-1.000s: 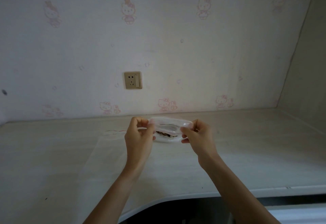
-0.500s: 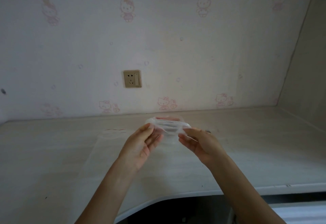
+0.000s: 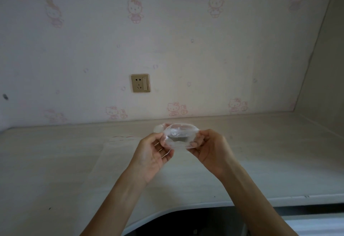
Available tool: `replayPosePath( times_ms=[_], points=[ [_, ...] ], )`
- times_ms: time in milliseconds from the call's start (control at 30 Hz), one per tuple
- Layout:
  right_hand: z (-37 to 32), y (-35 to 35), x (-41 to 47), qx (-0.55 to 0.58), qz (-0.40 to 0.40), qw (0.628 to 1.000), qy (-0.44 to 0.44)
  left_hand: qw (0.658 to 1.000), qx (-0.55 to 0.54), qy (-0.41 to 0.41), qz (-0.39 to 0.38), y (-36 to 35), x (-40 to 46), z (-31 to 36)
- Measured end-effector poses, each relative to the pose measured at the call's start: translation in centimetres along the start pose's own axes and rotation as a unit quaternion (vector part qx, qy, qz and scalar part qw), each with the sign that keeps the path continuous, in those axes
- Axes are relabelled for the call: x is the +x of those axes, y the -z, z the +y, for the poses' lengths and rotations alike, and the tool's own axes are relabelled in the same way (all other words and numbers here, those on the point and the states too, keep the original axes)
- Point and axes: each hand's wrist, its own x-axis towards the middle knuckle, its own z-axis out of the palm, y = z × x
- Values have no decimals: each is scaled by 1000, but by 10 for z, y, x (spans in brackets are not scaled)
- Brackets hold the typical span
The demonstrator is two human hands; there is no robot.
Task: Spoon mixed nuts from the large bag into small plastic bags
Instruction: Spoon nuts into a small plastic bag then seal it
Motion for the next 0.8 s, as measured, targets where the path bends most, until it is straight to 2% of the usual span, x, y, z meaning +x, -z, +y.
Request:
replayPosePath(
  times_ms=[167,300,400,500,567,667,800],
  points=[
    [-1,6,0,-20,-37,999,-18,997,-66,48,-3,4,-3,3],
    [-1,10,2,-38,-80,996,-17,995,-63,51,-59,7,-5,1],
    [-3,10,-3,-128,-102,987,9,995,50,-22,-87,9,-2,1],
    [-4,11,-8,-207,-92,973,45,970,213,-111,-39,10,0,-3],
    [-2,7,-11,-247,-38,966,65,950,270,-157,24,9,1,-7],
    [5,0,-10,-221,118,965,75,930,296,-201,84,5,1,-12],
    [12,-13,-11,-184,202,958,81,885,338,-294,127,3,0,-22]
  ],
)
